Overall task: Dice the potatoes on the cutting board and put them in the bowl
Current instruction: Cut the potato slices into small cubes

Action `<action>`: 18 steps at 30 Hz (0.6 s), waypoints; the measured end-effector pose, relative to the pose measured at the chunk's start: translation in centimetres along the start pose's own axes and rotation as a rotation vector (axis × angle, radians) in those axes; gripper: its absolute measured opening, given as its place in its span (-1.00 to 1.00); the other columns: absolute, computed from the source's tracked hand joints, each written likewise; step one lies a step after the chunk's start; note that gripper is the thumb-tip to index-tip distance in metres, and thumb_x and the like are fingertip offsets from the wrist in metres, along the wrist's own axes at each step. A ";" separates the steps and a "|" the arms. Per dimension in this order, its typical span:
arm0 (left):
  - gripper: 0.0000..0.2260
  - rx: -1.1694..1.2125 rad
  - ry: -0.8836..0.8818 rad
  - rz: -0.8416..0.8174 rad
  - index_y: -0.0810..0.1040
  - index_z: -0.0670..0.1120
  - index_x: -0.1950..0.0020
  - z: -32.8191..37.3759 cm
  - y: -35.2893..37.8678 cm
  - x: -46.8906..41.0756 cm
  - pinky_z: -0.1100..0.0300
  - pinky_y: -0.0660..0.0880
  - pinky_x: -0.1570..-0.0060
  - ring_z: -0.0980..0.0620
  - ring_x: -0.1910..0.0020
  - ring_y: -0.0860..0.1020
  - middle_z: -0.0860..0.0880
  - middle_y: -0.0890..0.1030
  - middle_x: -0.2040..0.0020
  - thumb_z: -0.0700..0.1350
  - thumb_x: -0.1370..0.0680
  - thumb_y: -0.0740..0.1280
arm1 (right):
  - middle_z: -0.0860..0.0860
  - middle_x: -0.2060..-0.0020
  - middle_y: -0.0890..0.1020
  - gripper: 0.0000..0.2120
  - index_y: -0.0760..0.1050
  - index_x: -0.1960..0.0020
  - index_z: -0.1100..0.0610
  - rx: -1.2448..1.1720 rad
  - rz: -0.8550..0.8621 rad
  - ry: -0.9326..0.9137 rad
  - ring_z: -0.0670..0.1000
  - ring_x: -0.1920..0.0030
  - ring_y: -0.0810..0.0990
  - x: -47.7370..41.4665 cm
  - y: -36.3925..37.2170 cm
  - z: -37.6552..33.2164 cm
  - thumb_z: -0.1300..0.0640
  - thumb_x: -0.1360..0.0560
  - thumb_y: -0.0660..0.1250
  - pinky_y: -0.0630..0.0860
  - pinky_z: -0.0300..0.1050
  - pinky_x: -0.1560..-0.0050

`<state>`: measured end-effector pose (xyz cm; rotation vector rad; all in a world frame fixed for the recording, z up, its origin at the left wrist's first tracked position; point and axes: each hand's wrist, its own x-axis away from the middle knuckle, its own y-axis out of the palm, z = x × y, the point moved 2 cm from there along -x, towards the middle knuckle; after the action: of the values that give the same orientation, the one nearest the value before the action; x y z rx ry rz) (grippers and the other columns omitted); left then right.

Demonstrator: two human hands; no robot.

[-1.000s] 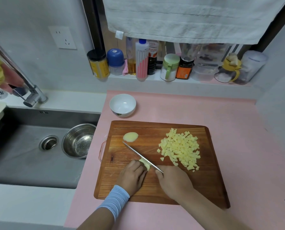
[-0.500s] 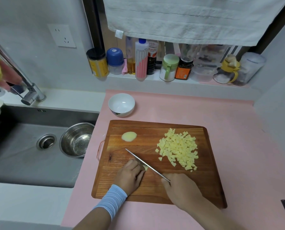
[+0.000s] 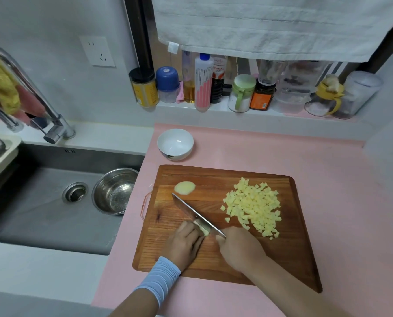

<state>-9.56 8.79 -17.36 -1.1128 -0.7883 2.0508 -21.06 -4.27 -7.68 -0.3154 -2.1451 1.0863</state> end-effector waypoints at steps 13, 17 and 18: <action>-0.89 0.045 -0.011 0.011 0.64 -0.13 0.13 -0.1 -0.1 0.2 0.21 0.53 0.06 0.04 0.10 0.52 0.01 0.58 0.11 -0.13 -0.57 0.39 | -0.10 0.30 0.59 -0.65 0.38 0.29 -0.08 0.045 0.054 -0.053 -0.04 0.22 0.59 3.2 -0.3 0.0 -0.11 -0.66 0.13 0.54 -0.07 0.17; -0.93 0.052 -0.021 -0.003 0.64 -0.13 0.12 -0.3 0.1 0.4 0.18 0.54 0.07 0.02 0.09 0.55 0.01 0.59 0.10 -0.16 -0.55 0.42 | -0.10 0.37 0.52 -0.60 0.32 0.35 -0.07 0.052 0.030 -0.033 -0.09 0.33 0.50 3.6 -0.5 1.0 -0.09 -0.67 0.15 0.37 -0.18 0.34; -0.93 0.052 -0.020 -0.006 0.65 -0.13 0.11 -0.2 0.1 0.4 0.19 0.54 0.06 0.03 0.08 0.55 0.01 0.59 0.10 -0.16 -0.55 0.42 | -0.10 0.38 0.52 -0.60 0.32 0.35 -0.07 0.056 0.022 -0.028 -0.10 0.35 0.49 3.6 -0.4 1.1 -0.09 -0.67 0.16 0.33 -0.20 0.37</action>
<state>-9.54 9.09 -17.72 -1.0615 -0.7430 2.0687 -24.39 -3.43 -6.08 -0.2995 -2.1366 1.1671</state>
